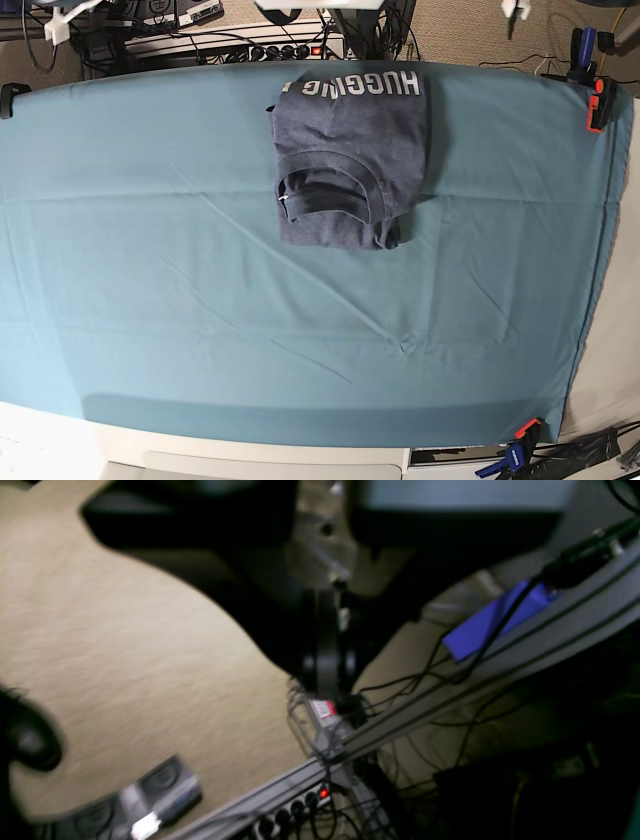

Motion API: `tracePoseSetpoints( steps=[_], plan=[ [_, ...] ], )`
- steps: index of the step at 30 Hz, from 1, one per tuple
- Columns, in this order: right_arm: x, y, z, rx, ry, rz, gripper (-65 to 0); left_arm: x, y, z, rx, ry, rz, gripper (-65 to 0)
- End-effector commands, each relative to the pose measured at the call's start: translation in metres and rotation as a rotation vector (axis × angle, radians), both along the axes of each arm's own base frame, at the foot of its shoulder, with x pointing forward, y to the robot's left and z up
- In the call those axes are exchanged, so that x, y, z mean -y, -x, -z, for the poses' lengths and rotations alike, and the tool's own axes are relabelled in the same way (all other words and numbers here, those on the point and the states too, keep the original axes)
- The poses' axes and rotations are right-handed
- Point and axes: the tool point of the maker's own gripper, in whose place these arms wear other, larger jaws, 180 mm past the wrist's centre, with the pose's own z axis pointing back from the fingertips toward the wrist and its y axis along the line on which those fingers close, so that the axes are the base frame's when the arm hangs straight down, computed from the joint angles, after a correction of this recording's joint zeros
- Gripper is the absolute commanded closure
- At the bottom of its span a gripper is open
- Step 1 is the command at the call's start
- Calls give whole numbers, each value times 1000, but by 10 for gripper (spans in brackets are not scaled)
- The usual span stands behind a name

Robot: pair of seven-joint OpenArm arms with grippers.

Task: Fold the T-shirt properly

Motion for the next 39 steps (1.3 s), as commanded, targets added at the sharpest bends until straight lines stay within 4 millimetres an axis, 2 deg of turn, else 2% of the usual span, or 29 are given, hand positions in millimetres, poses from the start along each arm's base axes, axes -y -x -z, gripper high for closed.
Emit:
tracePoseSetpoints(
  steps=[1,6,10,13,19,24,28,32,34,39],
  plan=[
    [9,-1,-2,10,12,13,0,2,5,1,-9,9,16,0],
    [10,14,25,-19,-26,142,0,24,9,15,-49,53,86,0],
    [14,22,48,-36,-8,234,0,34,4,21,-51,76,108,0],
    [20,13,62,-21,21,298,0,37,-5,24,-26,80,103,0],
    [18,-13,91,-50,88,276,0,37,-22,27,49,81,83,0],
    [7,-37,120,-118,234,165,0,39,-30,29,111,84,56,0],
    [-7,-53,137,-130,373,29,0,39,-18,39,92,84,19,0],
    [-12,-62,144,-104,527,-71,0,39,-1,57,17,77,-29,0],
    [-17,-63,147,-98,564,-135,0,42,0,66,1,80,-56,0],
    [-28,-56,156,-69,596,-254,0,46,-25,89,71,53,-75,0]
  ],
)
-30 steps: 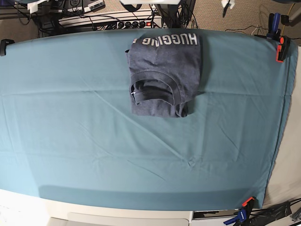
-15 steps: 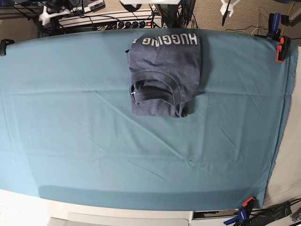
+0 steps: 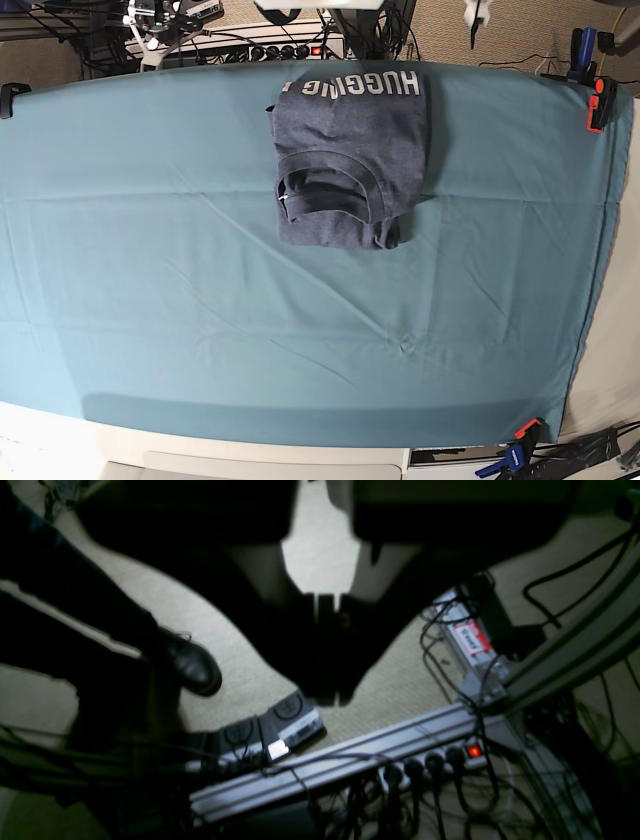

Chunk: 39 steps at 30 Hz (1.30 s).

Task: Fold the T-shirt properly

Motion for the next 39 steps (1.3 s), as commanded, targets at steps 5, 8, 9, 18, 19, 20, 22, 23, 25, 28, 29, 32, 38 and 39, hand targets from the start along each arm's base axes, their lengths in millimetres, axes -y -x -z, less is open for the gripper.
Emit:
tracePoseSetpoints(
  steps=[5,8,9,18,19,20,22,23,25,28,29,32,38,39],
  plan=[
    [5,10,3,6,20,-21,0,-3,-27,19,36,-109,-3,0],
    [6,10,4,4,20,-19,0,4,-34,26,23,-123,21,0],
    [5,9,4,3,20,-21,0,8,-37,28,26,-120,28,0],
    [-14,1,11,-28,-84,-37,0,16,-29,35,-22,-129,92,0],
    [-18,1,13,-37,-102,-33,0,18,-26,35,-33,-126,94,0],
    [-21,2,16,-52,-111,-26,0,19,-24,35,-46,-123,96,0],
    [-29,3,20,-73,-129,-13,0,21,-17,35,-70,-136,123,0],
    [-33,2,22,-76,-136,-9,0,22,-15,36,-77,-154,146,0],
    [-40,0,24,-75,-148,-7,0,24,-9,37,-87,-184,189,0],
    [-48,2,26,-94,-157,-31,0,38,-4,38,-89,-186,243,0],
    [-51,4,27,-112,-154,-66,0,43,-3,38,-83,-190,272,0],
    [-51,12,29,-178,-90,-172,0,60,-6,38,-58,-206,331,0],
    [-74,19,34,-213,-117,-168,0,91,-34,37,-42,-156,145,0],
    [-78,19,34,-208,-129,-151,0,92,-40,37,-38,-154,118,0]
  ],
)
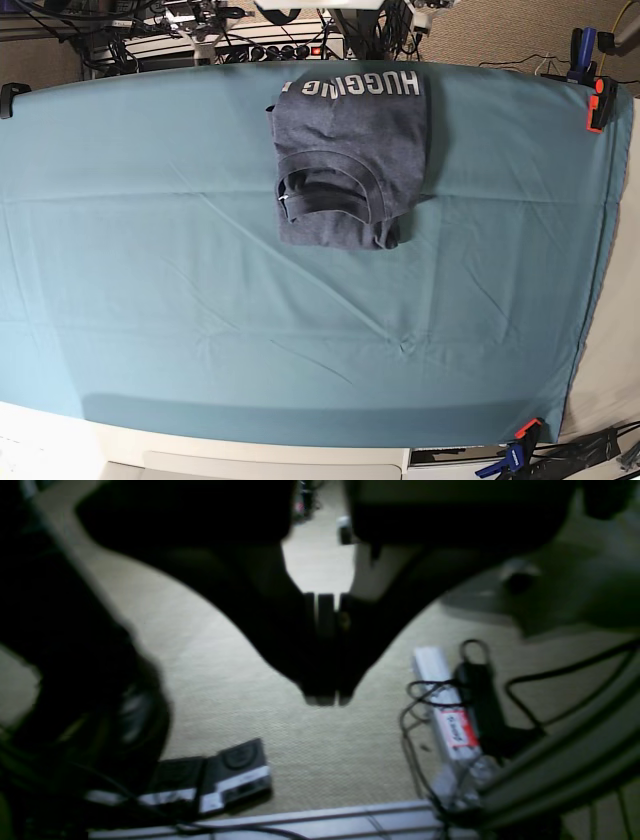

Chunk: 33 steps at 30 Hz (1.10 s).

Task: Fold the T-shirt properly

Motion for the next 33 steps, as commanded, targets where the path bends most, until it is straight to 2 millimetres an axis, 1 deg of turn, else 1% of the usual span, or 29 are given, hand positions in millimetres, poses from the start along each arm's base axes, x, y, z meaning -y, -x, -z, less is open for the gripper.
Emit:
tracePoseSetpoints(
  steps=[1,4,6,9,12,15,22,28,30,33],
  plan=[
    [2,-1,-1,4,3,15,0,30,-27,-1,59,75,-68,0],
    [-1,-1,0,7,-6,30,0,25,-36,-1,70,68,-120,0],
    [-2,-2,0,11,-12,58,0,22,-37,0,71,63,-148,0],
    [-3,-2,0,14,-21,97,0,17,-37,0,71,55,-164,0],
    [-5,-3,0,16,-24,96,0,16,-37,0,72,72,-158,0],
    [-4,-2,0,17,-24,96,0,10,-35,0,68,63,-157,0],
    [-4,-3,0,23,-23,96,0,-14,-26,2,52,25,-152,0],
    [-4,-4,0,26,-23,95,0,-38,-28,3,62,-11,-148,0],
    [-4,-4,0,29,-23,95,0,-40,-28,3,62,-14,-150,0],
    [-5,-7,0,39,-24,94,0,-38,-28,3,63,-5,-150,0]
  ],
)
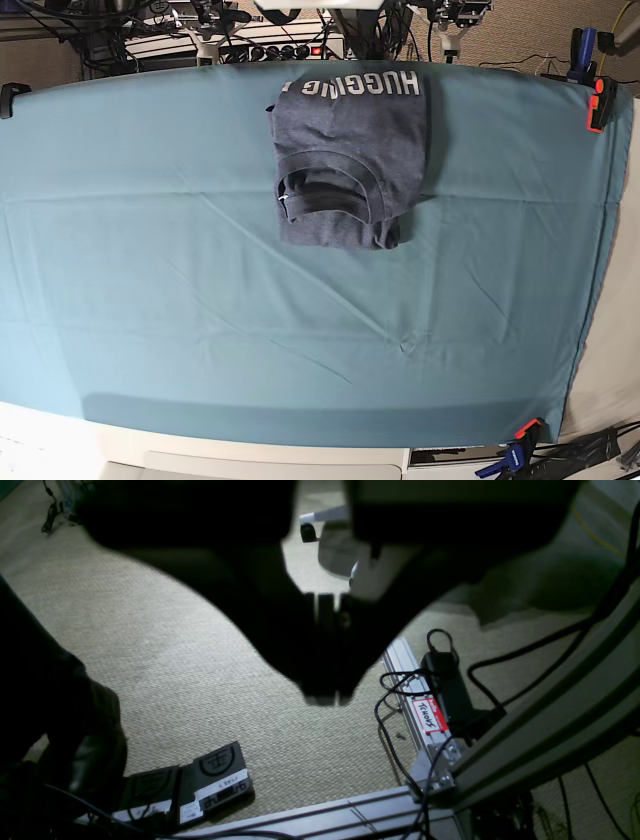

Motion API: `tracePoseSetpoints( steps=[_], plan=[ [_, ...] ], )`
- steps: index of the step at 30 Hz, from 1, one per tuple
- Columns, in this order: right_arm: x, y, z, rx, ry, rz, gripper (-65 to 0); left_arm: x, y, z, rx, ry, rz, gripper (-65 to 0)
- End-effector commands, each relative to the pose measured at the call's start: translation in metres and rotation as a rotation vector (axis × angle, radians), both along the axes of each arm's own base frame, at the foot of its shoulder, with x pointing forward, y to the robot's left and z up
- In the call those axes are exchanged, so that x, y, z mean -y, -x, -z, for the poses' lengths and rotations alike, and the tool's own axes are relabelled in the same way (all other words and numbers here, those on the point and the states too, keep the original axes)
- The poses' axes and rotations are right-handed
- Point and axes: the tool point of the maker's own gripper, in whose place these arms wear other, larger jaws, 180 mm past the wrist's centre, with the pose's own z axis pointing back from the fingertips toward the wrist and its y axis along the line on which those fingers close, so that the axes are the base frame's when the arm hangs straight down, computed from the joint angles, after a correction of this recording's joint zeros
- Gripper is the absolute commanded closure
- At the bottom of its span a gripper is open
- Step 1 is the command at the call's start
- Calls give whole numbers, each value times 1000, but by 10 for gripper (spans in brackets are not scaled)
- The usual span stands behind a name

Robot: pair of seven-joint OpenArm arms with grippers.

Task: Fold the T-shirt properly

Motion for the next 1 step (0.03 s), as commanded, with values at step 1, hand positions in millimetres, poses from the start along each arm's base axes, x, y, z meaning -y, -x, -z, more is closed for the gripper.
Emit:
tracePoseSetpoints(
  steps=[1],
  plan=[
    [4,-4,-1,18,7,1,0,5,0,0,6,22,2,0]
  ],
)
